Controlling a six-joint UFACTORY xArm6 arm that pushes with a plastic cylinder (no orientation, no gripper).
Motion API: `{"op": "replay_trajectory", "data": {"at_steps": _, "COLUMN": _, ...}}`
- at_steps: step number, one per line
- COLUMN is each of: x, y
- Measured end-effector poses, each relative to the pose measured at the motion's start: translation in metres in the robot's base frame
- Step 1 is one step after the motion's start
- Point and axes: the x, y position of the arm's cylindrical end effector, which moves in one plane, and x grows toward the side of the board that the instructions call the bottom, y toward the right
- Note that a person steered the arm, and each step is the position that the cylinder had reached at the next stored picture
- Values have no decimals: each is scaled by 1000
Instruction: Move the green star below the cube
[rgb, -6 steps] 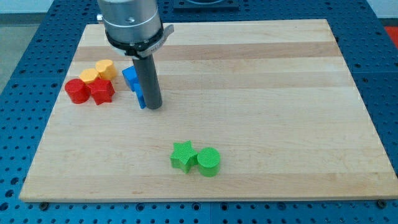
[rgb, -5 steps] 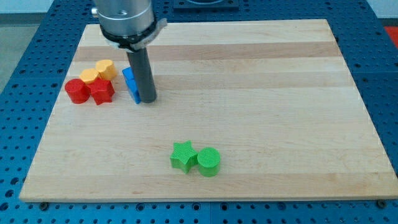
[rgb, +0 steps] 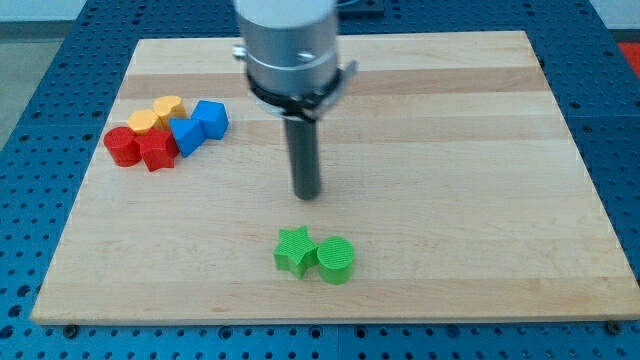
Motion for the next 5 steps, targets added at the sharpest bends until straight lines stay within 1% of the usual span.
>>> {"op": "replay_trajectory", "data": {"at_steps": 1, "x": 36, "y": 50}}
{"op": "replay_trajectory", "data": {"at_steps": 2, "x": 45, "y": 67}}
{"op": "replay_trajectory", "data": {"at_steps": 3, "x": 74, "y": 68}}
{"op": "replay_trajectory", "data": {"at_steps": 4, "x": 118, "y": 67}}
{"op": "replay_trajectory", "data": {"at_steps": 5, "x": 118, "y": 62}}
